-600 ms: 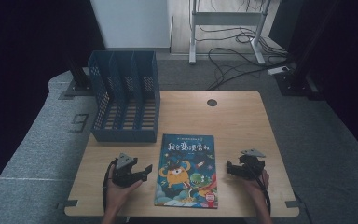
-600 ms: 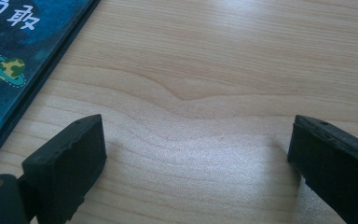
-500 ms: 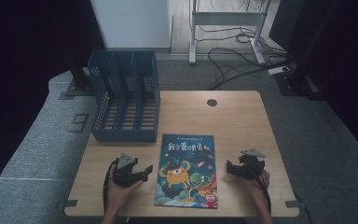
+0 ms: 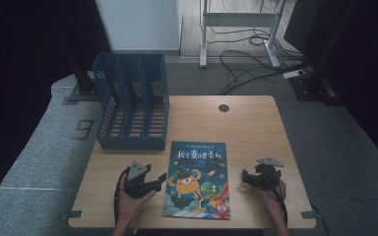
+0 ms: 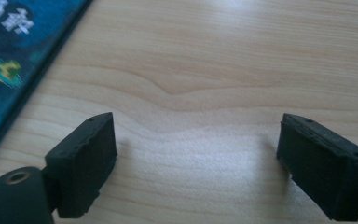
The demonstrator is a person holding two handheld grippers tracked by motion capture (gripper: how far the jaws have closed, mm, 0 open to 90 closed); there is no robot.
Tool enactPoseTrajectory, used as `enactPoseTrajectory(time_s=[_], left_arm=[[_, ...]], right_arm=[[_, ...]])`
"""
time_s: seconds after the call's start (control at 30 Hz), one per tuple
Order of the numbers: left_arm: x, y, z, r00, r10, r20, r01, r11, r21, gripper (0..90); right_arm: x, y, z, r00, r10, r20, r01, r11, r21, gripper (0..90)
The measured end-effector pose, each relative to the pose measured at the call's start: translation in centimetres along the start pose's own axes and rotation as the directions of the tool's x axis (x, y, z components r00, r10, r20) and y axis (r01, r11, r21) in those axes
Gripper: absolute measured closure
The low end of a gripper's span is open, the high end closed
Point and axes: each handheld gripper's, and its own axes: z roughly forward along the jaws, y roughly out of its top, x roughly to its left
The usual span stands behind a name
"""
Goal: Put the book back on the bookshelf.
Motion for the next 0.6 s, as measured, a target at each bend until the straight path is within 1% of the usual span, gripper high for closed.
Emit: enactPoseTrajectory(time_s=[0.07,0.1,0.23,0.33,0.4,0.47,0.53,0.6], left_arm=[[-0.1,-0.1,-0.1,0.9999,-0.003,0.01,0.003,1.0,0.007,27.0],[-0.1,-0.1,-0.1,0.9999,-0.006,0.016,0.006,0.9999,0.01,26.9],[-0.2,-0.2,0.0,0.9998,-0.005,0.02,0.005,0.9999,0.015,26.7],[-0.3,-0.3,0.2,0.9997,-0.006,0.025,0.005,0.9998,0.017,26.6],[-0.5,-0.4,0.3,0.9993,-0.006,0.037,0.005,0.9997,0.023,26.3],[-0.7,-0.5,0.5,0.9989,-0.01,0.046,0.009,0.9997,0.022,26.2],[-1.0,-0.6,0.7,0.9987,-0.002,0.05,0.0,0.9995,0.031,26.2],[-1.3,-0.7,1.0,0.9987,0.011,0.05,-0.013,0.9991,0.041,26.0]], right_arm=[[0.2,0.3,-0.2,0.9998,0.01,-0.017,-0.01,1.0,-0.009,13.0],[0.3,0.5,-0.4,0.9997,-0.001,-0.025,0.0,1.0,-0.018,13.2],[0.9,0.9,-1.0,0.9989,-0.015,-0.045,0.012,0.998,-0.062,13.6],[1.2,0.9,-1.2,0.9973,-0.023,-0.071,0.017,0.997,-0.073,13.7],[1.3,0.9,-1.5,0.9955,-0.026,-0.092,0.018,0.996,-0.088,14.0],[1.6,1.0,-2.0,0.9919,-0.026,-0.124,0.01,0.992,-0.123,15.5],[2.0,1.1,-2.4,0.9892,-0.039,-0.141,0.018,0.989,-0.148,16.8],[2.6,1.1,-2.7,0.9872,-0.056,-0.149,0.031,0.986,-0.161,17.5]])
